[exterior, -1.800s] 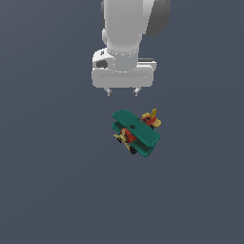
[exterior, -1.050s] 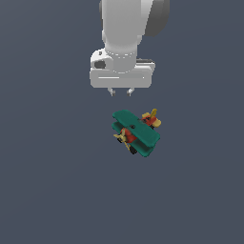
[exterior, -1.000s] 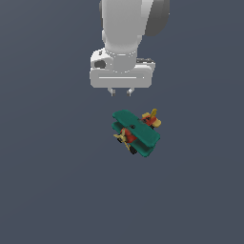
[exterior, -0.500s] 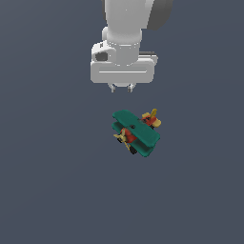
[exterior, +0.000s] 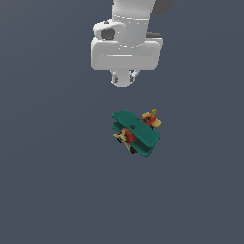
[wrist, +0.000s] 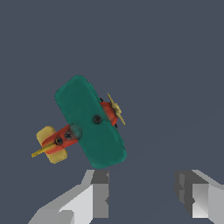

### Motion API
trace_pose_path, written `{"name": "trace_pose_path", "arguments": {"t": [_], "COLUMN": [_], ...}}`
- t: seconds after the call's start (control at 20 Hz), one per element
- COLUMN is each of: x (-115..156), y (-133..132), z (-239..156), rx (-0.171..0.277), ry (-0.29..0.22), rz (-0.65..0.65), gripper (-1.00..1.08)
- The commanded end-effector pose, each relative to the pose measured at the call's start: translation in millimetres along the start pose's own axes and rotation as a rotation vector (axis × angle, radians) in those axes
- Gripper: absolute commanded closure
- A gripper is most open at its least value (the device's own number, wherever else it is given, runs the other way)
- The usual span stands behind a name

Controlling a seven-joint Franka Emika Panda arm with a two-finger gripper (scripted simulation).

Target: Pick up the object and move it to a goal position.

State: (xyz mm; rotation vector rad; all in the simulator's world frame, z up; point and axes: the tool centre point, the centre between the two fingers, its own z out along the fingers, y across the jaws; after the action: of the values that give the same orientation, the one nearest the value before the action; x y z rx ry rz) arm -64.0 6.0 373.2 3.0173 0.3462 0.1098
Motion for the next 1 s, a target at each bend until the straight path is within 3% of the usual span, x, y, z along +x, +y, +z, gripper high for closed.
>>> {"name": "trace_pose_path", "arguments": {"t": [0.0, 0.5, 0.95], "x": [2, 5, 4], "y": [-1, -7, -18], "z": [-15, -73, -122], "rx": [-0.028, -0.164, -0.311], "ry": [0.021, 0.083, 0.106], "rz": [-0.052, -0.258, -0.438], "gripper": [-0.2, -0.2, -0.2]}}
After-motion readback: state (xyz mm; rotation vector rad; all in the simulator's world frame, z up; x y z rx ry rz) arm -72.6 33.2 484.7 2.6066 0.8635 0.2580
